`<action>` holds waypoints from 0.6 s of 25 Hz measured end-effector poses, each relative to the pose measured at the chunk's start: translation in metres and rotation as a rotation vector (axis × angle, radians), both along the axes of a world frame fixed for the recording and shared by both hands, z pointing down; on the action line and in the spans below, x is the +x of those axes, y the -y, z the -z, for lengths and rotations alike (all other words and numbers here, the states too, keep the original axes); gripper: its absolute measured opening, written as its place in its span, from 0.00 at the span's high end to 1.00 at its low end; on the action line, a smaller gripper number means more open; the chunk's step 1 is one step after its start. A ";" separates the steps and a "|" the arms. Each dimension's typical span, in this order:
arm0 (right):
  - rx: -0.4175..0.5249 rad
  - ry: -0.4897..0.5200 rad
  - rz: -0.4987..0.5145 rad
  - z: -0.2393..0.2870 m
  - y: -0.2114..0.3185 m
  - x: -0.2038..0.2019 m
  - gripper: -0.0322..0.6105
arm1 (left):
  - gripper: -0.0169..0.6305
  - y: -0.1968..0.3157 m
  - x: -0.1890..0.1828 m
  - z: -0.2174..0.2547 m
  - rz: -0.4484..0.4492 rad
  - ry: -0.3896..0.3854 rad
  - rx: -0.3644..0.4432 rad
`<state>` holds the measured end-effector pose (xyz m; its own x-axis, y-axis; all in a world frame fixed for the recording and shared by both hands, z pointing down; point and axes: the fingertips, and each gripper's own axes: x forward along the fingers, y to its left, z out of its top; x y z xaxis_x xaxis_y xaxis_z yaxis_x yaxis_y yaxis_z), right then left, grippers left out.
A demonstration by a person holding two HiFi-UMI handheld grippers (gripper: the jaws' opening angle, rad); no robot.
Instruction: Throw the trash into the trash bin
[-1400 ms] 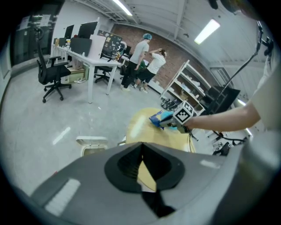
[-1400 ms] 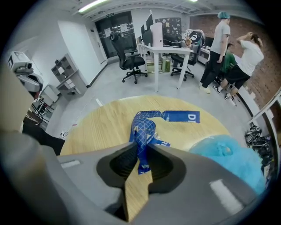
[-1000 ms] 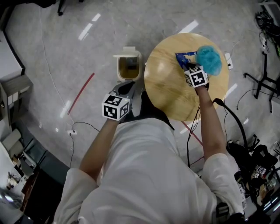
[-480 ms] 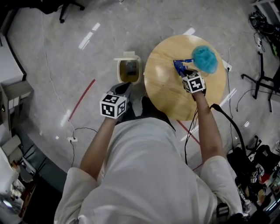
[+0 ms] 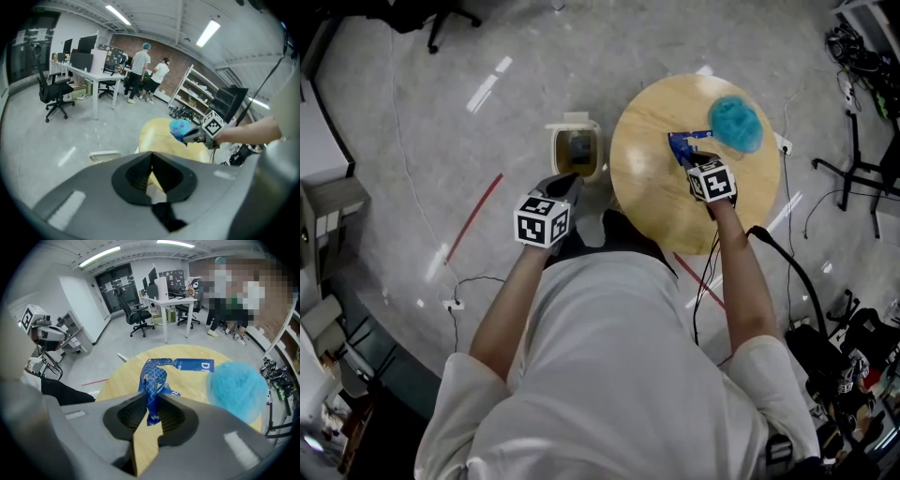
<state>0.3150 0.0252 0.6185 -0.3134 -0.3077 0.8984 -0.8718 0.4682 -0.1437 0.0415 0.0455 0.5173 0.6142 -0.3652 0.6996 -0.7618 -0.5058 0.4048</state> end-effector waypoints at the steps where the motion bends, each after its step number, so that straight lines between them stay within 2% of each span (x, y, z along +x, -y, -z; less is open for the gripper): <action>1: 0.004 -0.004 -0.002 0.003 -0.001 -0.003 0.84 | 0.97 0.001 -0.001 0.001 -0.005 -0.004 0.001; 8: 0.012 -0.001 -0.024 0.018 -0.007 -0.029 0.84 | 0.97 0.009 -0.014 0.002 -0.050 -0.015 0.003; 15: 0.002 0.012 -0.049 0.026 -0.011 -0.073 0.84 | 0.97 0.012 -0.050 0.001 -0.062 -0.022 0.001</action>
<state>0.2420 0.0360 0.5924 -0.3086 -0.3251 0.8939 -0.8920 0.4251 -0.1533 -0.0083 0.0333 0.5162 0.6509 -0.3269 0.6852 -0.7199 -0.5523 0.4204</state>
